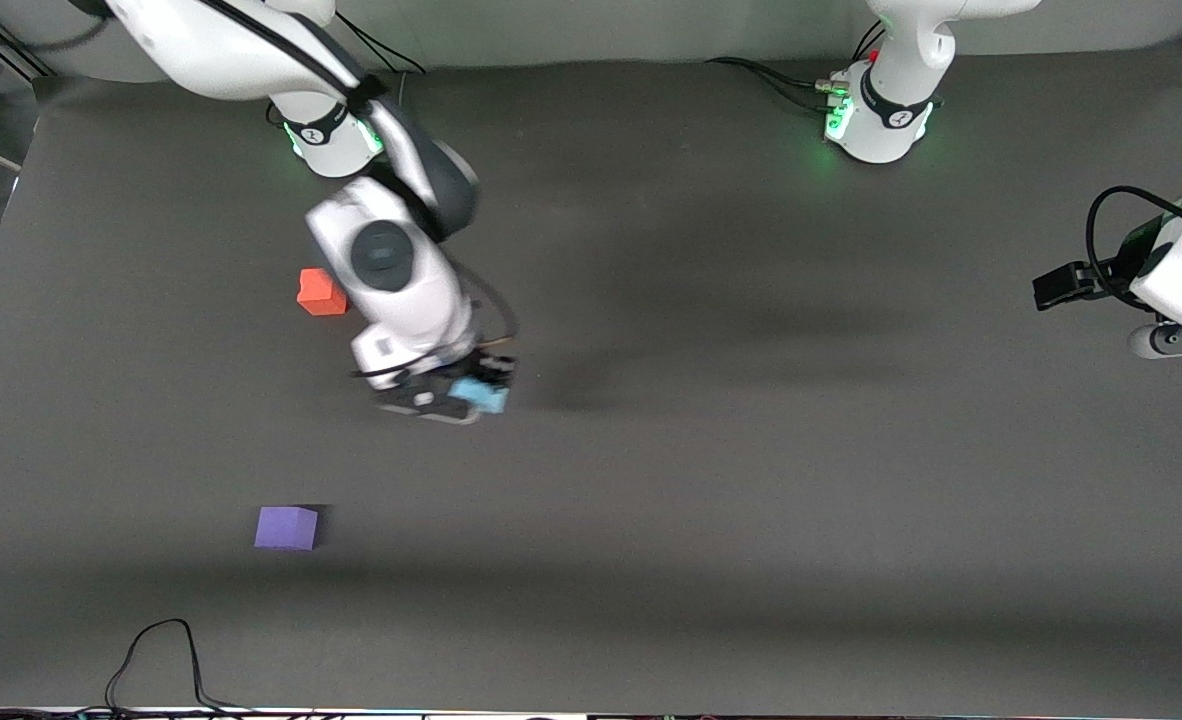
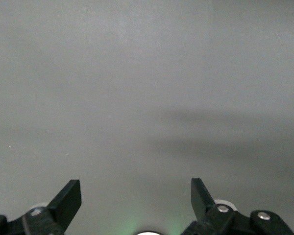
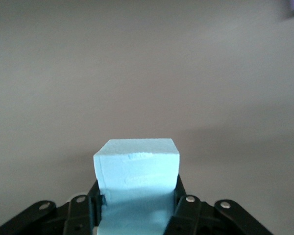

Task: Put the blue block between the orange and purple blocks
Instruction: 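Carry the blue block with the right gripper toward the orange block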

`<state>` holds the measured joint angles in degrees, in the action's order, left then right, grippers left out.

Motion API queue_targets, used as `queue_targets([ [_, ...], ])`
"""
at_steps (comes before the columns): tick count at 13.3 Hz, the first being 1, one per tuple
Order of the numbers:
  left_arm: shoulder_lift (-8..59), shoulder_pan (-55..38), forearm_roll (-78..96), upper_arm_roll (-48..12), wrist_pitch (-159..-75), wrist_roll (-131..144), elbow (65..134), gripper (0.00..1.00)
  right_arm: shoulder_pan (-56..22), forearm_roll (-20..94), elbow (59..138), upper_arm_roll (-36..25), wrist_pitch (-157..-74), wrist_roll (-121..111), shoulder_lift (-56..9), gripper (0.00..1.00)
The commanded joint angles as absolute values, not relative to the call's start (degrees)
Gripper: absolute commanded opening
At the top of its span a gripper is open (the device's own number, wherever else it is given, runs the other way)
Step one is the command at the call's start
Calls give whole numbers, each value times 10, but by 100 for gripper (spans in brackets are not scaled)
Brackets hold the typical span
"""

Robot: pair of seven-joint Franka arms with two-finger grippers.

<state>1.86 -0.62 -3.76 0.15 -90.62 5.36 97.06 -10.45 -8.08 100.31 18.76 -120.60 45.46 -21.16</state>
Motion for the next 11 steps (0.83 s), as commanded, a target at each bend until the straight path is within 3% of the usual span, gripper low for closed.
queue_targets([
  [1,14,-14,-34,7,-896,50,971,100,-107,-50,1058,114,-1182,343,-146,32],
  [6,14,-14,-34,6,-895,50,971,100,-107,-47,1124,-14,-1188,154,-106,32],
  [9,14,-14,-34,6,-894,51,971,100,-107,-47,1243,-47,-1335,113,-102,32],
  [11,14,-14,-34,6,-894,50,971,100,-106,-47,1280,-52,-1407,99,-123,32],
])
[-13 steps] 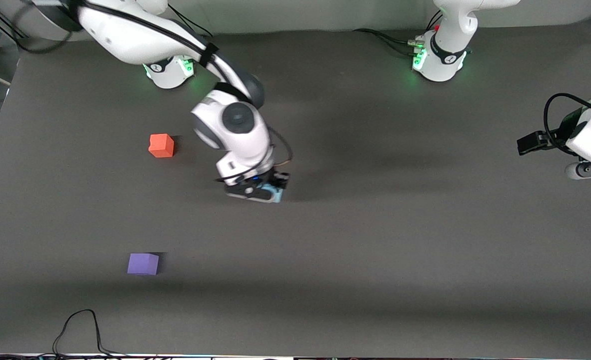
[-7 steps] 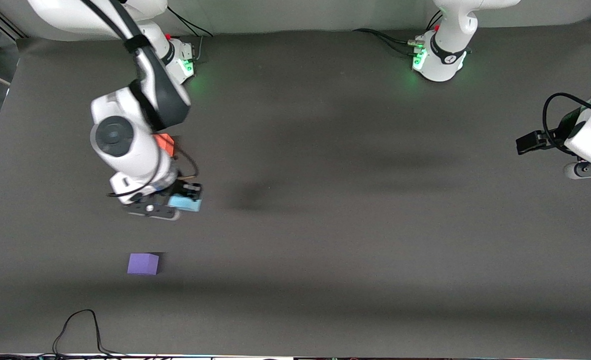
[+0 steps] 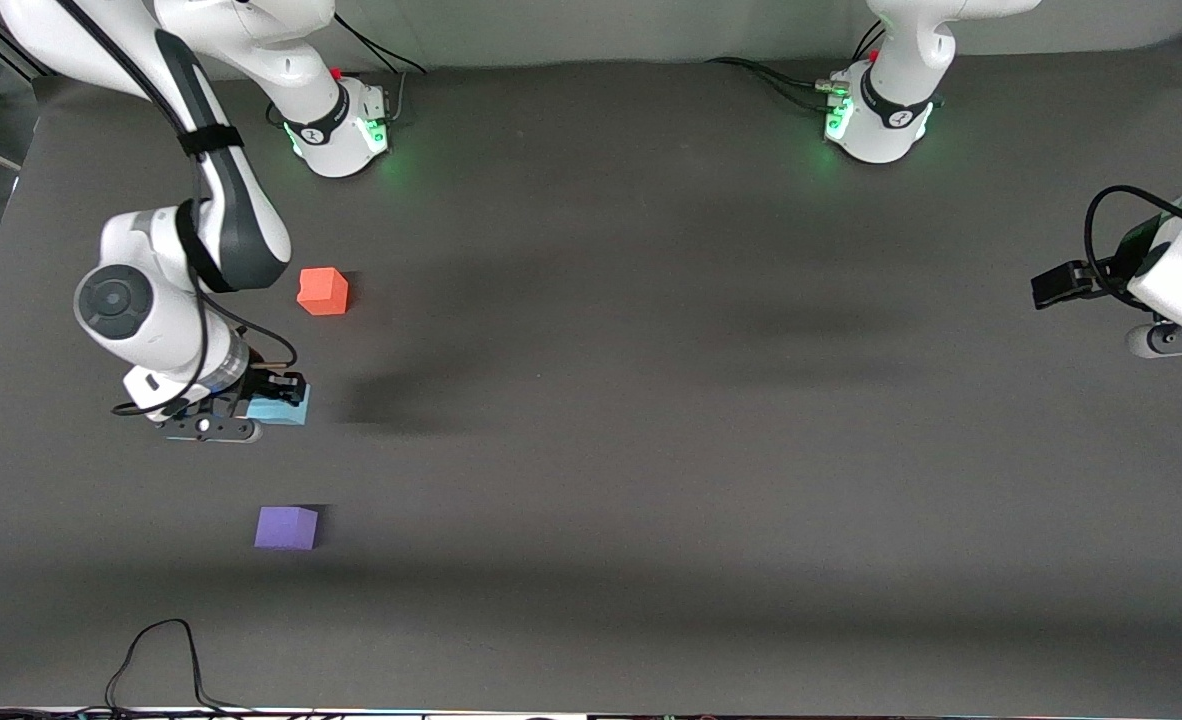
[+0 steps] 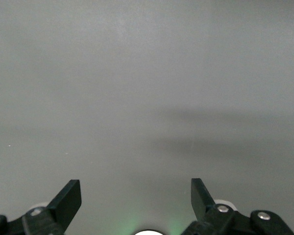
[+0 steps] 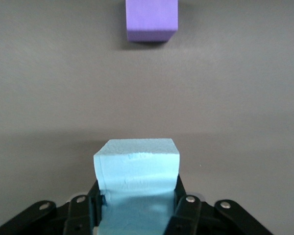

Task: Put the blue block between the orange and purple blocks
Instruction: 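Carry the blue block with the right gripper toward the orange block, then lower the blue block between the orange and purple blocks, open the right gripper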

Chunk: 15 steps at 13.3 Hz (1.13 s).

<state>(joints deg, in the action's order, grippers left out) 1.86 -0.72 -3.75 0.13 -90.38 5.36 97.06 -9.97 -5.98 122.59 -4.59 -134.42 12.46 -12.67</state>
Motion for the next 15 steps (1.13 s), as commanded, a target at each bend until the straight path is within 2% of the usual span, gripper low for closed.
queue_targets([
  [1,14,-14,-34,6,-894,50,971,100,-105,-47,1291,-60,-1425,82,-130,32],
  [7,14,-14,-34,7,-893,50,971,100,-104,-47,1305,-75,-1489,63,-179,32],
  [14,14,-14,-34,6,-893,50,971,100,-105,-47,1306,-75,-1525,63,-207,34],
  [15,14,-14,-34,6,-892,50,971,100,-105,-46,1306,-75,-1525,64,-207,53],
])
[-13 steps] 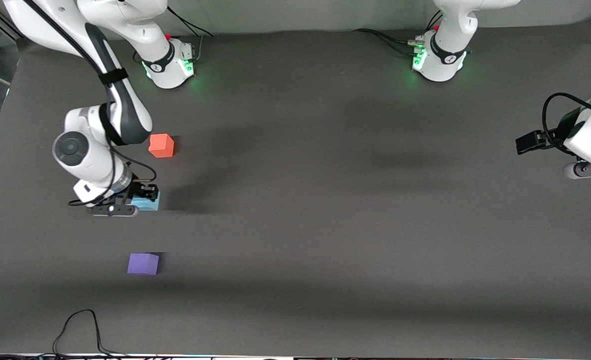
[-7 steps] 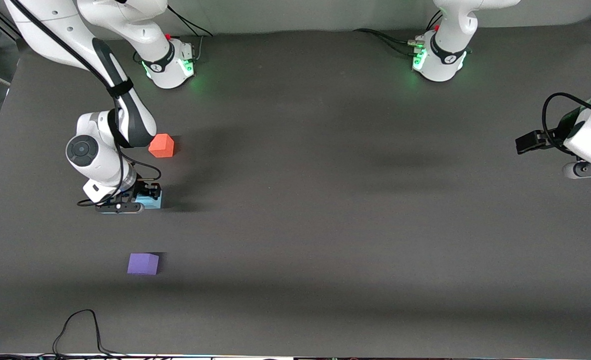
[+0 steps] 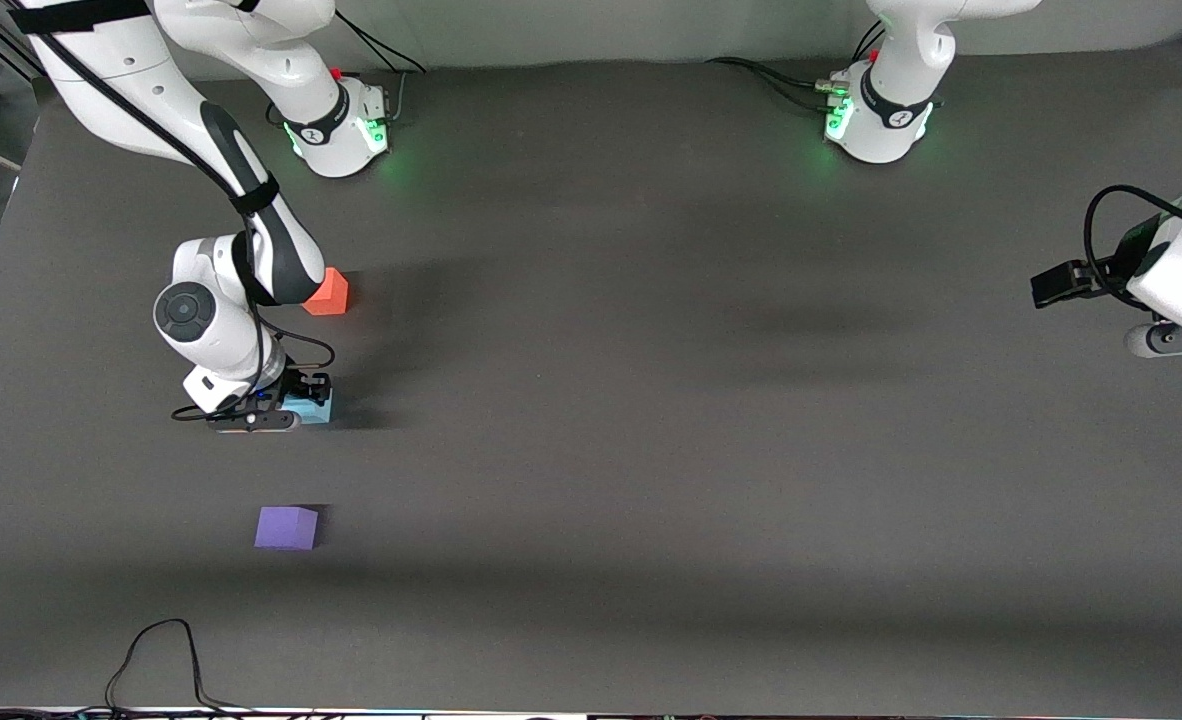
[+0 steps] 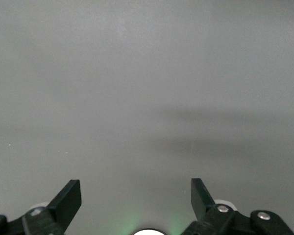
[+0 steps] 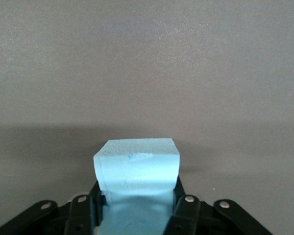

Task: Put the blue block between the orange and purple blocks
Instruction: 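Lower the blue block between the orange and purple blocks, open the right gripper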

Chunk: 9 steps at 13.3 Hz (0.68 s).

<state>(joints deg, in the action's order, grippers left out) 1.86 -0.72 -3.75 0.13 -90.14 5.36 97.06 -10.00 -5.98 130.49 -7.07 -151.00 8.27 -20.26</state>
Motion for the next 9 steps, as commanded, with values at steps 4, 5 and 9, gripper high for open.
queue_targets([
  [4,13,-14,-34,6,-892,51,971,100,-105,-19,1304,-75,-1503,64,-179,100],
  [5,11,-14,-34,6,-893,55,973,100,-105,-19,1302,-76,-1478,64,-158,100],
  [9,-3,-15,-35,2,-906,61,976,100,-105,-18,1297,-85,-1371,65,-40,100],
])
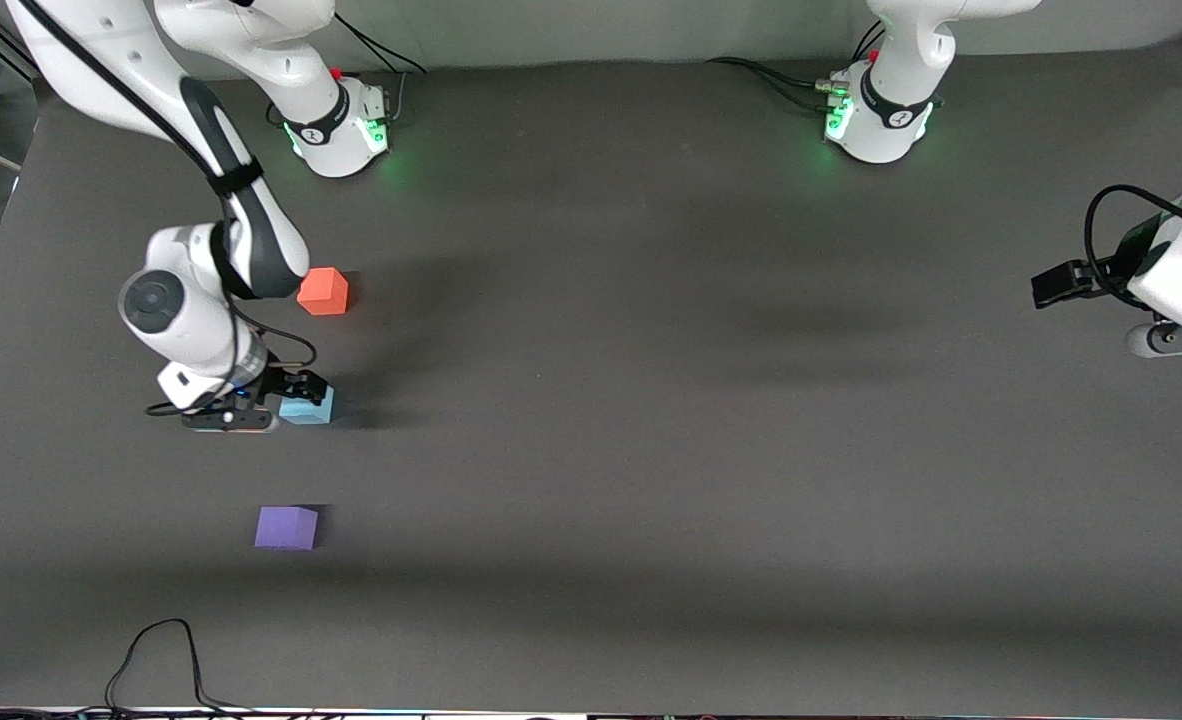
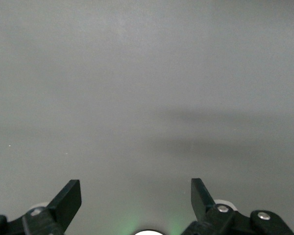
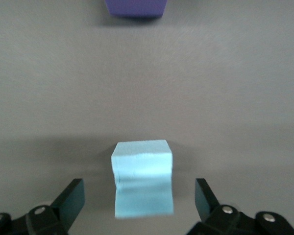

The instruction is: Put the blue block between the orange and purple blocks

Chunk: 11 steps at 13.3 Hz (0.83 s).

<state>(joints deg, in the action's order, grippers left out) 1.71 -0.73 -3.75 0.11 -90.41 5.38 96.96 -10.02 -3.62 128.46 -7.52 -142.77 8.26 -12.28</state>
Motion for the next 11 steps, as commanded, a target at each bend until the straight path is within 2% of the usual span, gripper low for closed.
queue_targets([
  [1,-13,-15,-35,-6,-907,72,985,100,-104,-18,1296,-85,-1344,68,-6,100],
  [5,-72,-14,-35,-14,-919,90,1016,100,-72,-18,1273,-76,-1220,63,118,100],
  [9,-72,-13,-35,-12,-921,81,1012,100,-59,10,1124,-66,-980,62,147,100],
  [11,-71,-14,-35,-13,-911,81,1007,100,-30,25,1081,-35,-923,55,149,100],
])
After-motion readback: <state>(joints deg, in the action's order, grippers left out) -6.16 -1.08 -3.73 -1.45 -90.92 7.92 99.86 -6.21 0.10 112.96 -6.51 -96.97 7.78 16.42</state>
